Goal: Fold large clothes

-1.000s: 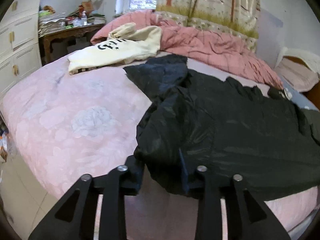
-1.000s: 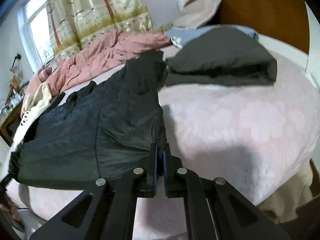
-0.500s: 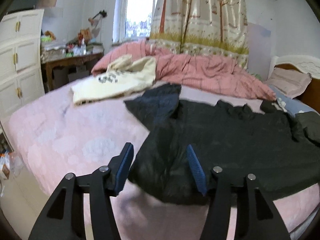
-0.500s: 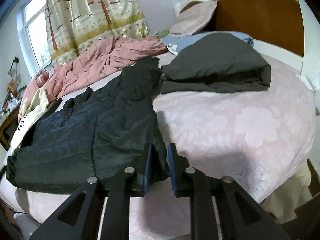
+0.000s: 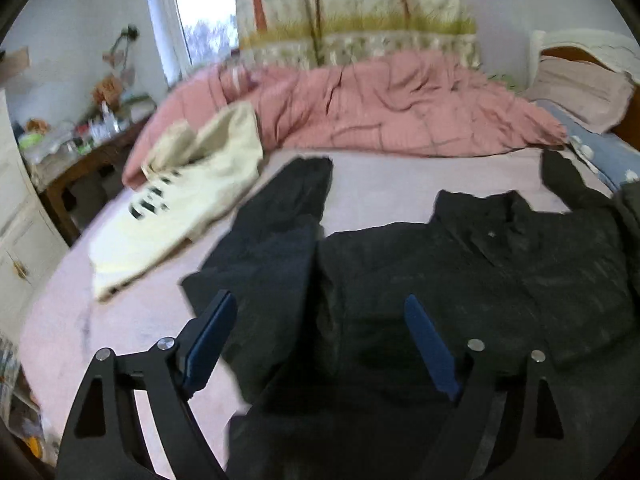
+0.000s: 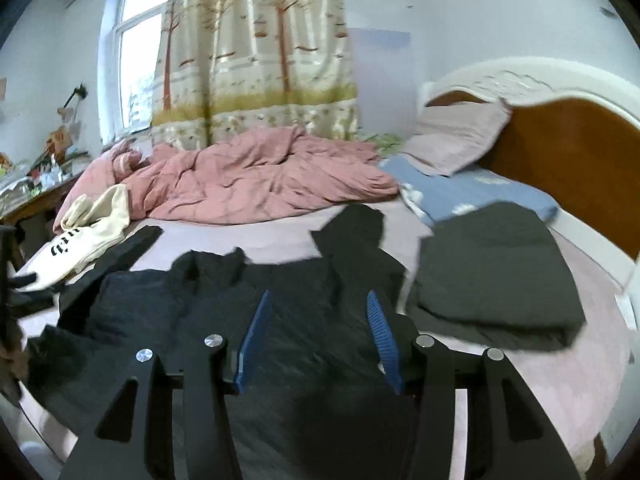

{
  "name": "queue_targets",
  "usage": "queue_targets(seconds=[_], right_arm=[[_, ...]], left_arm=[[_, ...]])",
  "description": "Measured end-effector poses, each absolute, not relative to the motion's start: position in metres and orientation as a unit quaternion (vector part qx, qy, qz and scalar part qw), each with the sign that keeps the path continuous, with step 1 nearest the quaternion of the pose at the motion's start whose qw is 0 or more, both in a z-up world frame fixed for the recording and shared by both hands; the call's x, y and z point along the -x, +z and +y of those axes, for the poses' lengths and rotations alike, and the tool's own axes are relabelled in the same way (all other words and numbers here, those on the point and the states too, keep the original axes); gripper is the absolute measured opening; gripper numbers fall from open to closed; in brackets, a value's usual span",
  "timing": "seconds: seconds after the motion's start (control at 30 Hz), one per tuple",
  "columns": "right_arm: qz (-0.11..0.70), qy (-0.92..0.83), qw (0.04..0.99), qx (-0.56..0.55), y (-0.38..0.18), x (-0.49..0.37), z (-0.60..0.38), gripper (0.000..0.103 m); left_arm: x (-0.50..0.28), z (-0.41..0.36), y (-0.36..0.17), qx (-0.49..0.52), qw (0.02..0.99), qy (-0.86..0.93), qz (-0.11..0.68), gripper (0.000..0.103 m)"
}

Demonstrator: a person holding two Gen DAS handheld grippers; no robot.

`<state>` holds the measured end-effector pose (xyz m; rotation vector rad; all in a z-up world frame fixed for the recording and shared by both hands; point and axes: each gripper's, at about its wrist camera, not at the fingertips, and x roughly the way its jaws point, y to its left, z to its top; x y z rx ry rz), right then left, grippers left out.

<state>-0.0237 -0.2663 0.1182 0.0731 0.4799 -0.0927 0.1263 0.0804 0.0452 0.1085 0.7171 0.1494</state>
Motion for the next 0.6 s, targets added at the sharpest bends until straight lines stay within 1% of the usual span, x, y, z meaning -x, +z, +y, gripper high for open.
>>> queue_targets(seconds=[0.07, 0.1, 0.13, 0.23, 0.3, 0.37, 0.4, 0.43, 0.47, 0.5, 0.53, 0.6], right_arm=[[0.233, -0.02, 0.972, -0.025, 0.131, -0.002, -0.246, 0.055], [0.232, -0.019, 0.972, -0.013, 0.135, -0.012, -0.237, 0.061], [0.23, -0.018, 0.973, -0.001, 0.136, -0.022, -0.226, 0.064], [0.229, 0.011, 0.973, 0.014, 0.134, -0.042, -0.205, 0.064], [0.243, 0.044, 0.969, 0.009, 0.123, -0.052, -0.197, 0.064], [0.27, 0.065, 0.961, 0.01, 0.103, -0.064, -0.188, 0.057], [0.281, 0.063, 0.958, 0.014, 0.095, -0.069, -0.185, 0.046], [0.295, 0.059, 0.953, 0.023, 0.085, -0.075, -0.182, 0.04], [0.305, 0.056, 0.95, 0.029, 0.078, -0.078, -0.18, 0.039], [0.31, 0.055, 0.948, 0.032, 0.073, -0.079, -0.18, 0.037], [0.313, 0.056, 0.947, 0.033, 0.068, -0.08, -0.181, 0.037], [0.319, 0.052, 0.946, 0.038, 0.062, -0.078, -0.183, 0.037]], left_arm=[[-0.155, 0.089, 0.035, -0.049, 0.924, 0.101, 0.364, 0.085], [-0.167, 0.094, 0.03, -0.05, 0.918, 0.114, 0.376, 0.085], [-0.179, 0.1, 0.024, -0.043, 0.911, 0.121, 0.391, 0.085], [-0.197, 0.115, 0.009, -0.016, 0.906, 0.12, 0.406, 0.085], [-0.205, 0.119, -0.002, -0.026, 0.9, 0.131, 0.415, 0.084], [-0.21, 0.12, -0.01, -0.025, 0.894, 0.134, 0.426, 0.07], [-0.211, 0.122, -0.014, -0.017, 0.892, 0.135, 0.431, 0.055], [-0.21, 0.125, -0.017, -0.005, 0.893, 0.139, 0.429, 0.036], [-0.208, 0.125, -0.017, 0.006, 0.896, 0.138, 0.422, 0.024], [-0.203, 0.126, -0.014, 0.015, 0.903, 0.131, 0.41, 0.006], [-0.196, 0.127, -0.01, 0.025, 0.91, 0.122, 0.396, 0.003], [-0.17, 0.127, 0.004, 0.047, 0.932, 0.089, 0.348, 0.001]])
